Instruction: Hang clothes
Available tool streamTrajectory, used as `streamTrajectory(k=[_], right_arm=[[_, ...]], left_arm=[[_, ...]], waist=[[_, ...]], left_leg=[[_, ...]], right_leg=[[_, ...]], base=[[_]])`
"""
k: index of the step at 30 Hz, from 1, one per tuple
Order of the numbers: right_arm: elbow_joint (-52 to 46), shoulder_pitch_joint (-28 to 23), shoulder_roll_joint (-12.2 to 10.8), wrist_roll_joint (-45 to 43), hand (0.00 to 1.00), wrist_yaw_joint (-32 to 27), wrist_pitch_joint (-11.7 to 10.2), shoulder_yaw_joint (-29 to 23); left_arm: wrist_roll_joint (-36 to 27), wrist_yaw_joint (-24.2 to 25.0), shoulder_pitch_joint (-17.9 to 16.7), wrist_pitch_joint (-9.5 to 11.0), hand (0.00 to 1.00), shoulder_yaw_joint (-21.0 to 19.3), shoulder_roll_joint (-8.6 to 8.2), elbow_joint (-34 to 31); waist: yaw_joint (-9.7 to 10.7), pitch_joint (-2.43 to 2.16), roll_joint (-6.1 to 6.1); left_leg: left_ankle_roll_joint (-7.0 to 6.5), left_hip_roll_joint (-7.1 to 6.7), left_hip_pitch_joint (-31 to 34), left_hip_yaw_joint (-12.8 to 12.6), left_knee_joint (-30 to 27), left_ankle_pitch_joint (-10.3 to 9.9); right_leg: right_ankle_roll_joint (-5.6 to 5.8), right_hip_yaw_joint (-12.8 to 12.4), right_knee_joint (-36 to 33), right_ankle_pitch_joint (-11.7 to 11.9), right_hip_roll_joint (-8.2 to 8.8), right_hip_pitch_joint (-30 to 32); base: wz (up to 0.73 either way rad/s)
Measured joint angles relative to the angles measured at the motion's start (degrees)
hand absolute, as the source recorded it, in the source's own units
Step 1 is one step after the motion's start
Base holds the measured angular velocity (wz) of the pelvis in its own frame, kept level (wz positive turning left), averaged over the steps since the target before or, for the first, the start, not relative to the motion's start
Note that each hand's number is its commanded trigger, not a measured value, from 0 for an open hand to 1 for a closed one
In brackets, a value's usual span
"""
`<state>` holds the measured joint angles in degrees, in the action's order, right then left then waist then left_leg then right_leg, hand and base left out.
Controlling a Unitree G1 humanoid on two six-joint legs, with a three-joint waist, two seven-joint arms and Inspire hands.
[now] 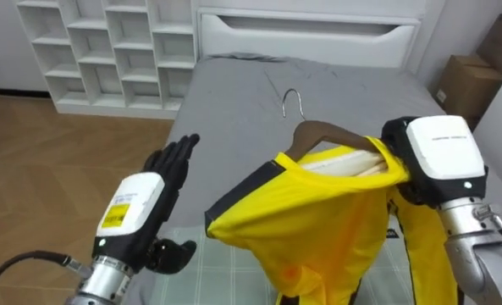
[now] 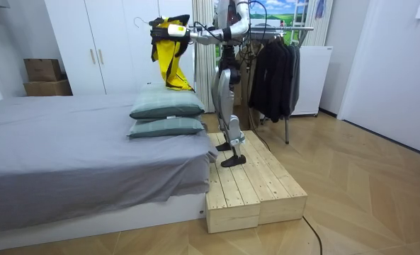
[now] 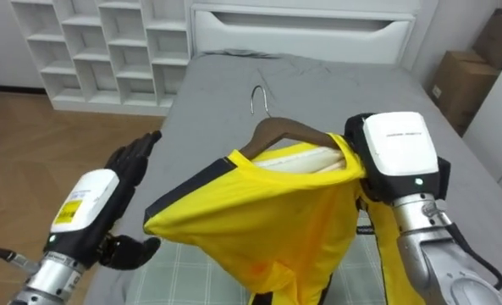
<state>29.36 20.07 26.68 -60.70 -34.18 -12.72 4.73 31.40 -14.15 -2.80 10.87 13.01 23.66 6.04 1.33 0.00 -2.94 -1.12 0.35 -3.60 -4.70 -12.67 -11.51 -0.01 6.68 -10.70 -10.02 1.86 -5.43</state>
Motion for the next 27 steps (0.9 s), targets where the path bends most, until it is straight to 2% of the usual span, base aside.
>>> streamTrajectory(k=[4, 6, 7, 9, 11, 14, 15, 17, 19, 21, 22, 27], right_arm=[[-1.7, 0.0, 0.2, -0.5, 1.0, -2.5, 0.6, -2.0], [-3.7, -0.2, 0.6, -0.6, 1.0, -4.2, 2.0, -3.7], [-4.5, -0.5, 0.6, -0.6, 1.0, -4.6, 2.4, -4.2], [-7.3, -1.6, 0.7, -0.7, 1.0, -6.6, 2.9, -6.3], [-8.6, -1.7, 0.7, -0.9, 1.0, -7.5, 3.6, -6.7], [-12.3, -2.6, 0.7, -0.7, 1.0, -9.8, 3.9, -9.0], [-13.3, -2.9, 0.7, -0.8, 1.0, -10.7, 4.0, -9.9], [-13.9, -3.3, 0.7, -0.5, 1.0, -12.2, 4.0, -10.8], [-13.9, -3.2, 0.7, -0.6, 1.0, -13.5, 4.0, -11.4], [-13.9, -3.3, 0.7, -0.5, 1.0, -15.3, 4.1, -13.3], [-14.0, -3.3, 0.7, -0.5, 1.0, -15.9, 4.2, -13.4], [-14.7, -3.3, 0.7, -0.1, 1.0, -17.2, 5.5, -13.4]], left_arm=[[-3.7, 2.5, -3.1, -2.0, 0.0, -2.2, -1.09, 7.1], [-6.5, 4.0, -4.5, -4.0, 0.0, -4.3, -1.57, 13.7], [-7.2, 4.4, -5.0, -4.6, 0.0, -5.0, -1.81, 15.0], [-10.8, 4.8, -7.5, -4.7, 0.0, -7.9, -2.97, 20.2], [-14.2, 4.8, -9.2, -4.8, 0.0, -9.1, -3.33, 26.3], [-16.9, 5.4, -12.0, -6.9, 0.0, -12.2, -4.62, 33.5], [-17.6, 5.8, -12.8, -7.1, 0.0, -13.5, -5.23, 35.8], [-18.0, 6.1, -13.1, -7.1, 0.0, -14.4, -5.29, 40.5], [-18.2, 6.3, -13.1, -8.0, 0.0, -15.9, -5.37, 45.2], [-18.2, 6.9, -13.6, -10.0, 0.0, -18.2, -6.07, 48.4], [-18.2, 7.0, -14.0, -10.3, 0.0, -18.6, -6.26, 48.8], [-18.3, 9.5, -14.5, -13.5, 0.0, -18.4, -7.47, 55.4]], waist=[[-0.2, -0.04, -0.07], [0.0, -0.04, -0.09], [-0.1, -0.04, -0.1], [-0.4, -0.06, -0.14], [-0.5, -0.09, -0.16], [-0.5, -0.17, -0.48], [-1.2, -0.27, -0.63], [-2.1, -0.41, -0.96], [-3.1, -0.7, -1.23], [-3.6, -0.72, -1.23], [-3.8, -0.7, -1.17], [-4.8, -0.64, -0.79]], left_leg=[[0.0, 0.13, -0.2, -0.1, 0.0, 0.0], [0.02, 0.16, -0.2, 0.0, 0.0, 0.0], [0.02, 0.17, -0.2, -0.1, 0.0, 0.0], [0.02, 0.12, -0.6, -0.2, 0.1, 0.0], [0.02, 0.14, -1.6, -0.4, 0.4, 0.0], [0.05, 0.16, -1.8, -0.3, 1.3, 0.0], [0.06, 0.14, -1.9, -0.3, 1.9, 0.0], [0.06, 0.16, -2.0, -0.4, 2.2, 0.0], [0.07, 0.18, -1.9, -0.2, 2.2, 0.0], [0.08, 0.14, -1.9, 0.2, 2.1, 0.0], [0.08, 0.13, -1.9, 0.2, 2.1, 0.0], [0.21, 0.2, -1.9, 0.1, 2.4, 0.1]], right_leg=[[0.0, -0.1, 0.1, 0.0, -0.19, -0.2], [0.0, 0.0, 0.1, 0.0, -0.23, -0.2], [0.0, 0.0, 0.1, 0.0, -0.24, -0.2], [0.0, 0.0, 0.1, 0.0, -0.22, -0.6], [0.0, 0.0, 0.1, 0.0, -0.24, -1.2], [0.01, 0.4, 0.1, 0.0, -0.27, -0.9], [0.01, 0.5, -0.1, 0.0, -0.27, -0.6], [0.0, 0.5, 0.0, 0.0, -0.35, -0.5], [0.0, 0.9, -0.1, 0.0, -0.35, -0.5], [-0.01, 1.7, -0.1, 0.0, -0.27, -0.6], [-0.01, 1.8, -0.1, 0.0, -0.25, -0.7], [-0.01, 1.9, -0.2, 0.0, -0.28, -0.4]], base=[[0.0], [0.0], [0.0], [0.0], [-0.06], [0.02], [0.04], [0.0], [0.02], [0.09], [0.07], [-0.01]])
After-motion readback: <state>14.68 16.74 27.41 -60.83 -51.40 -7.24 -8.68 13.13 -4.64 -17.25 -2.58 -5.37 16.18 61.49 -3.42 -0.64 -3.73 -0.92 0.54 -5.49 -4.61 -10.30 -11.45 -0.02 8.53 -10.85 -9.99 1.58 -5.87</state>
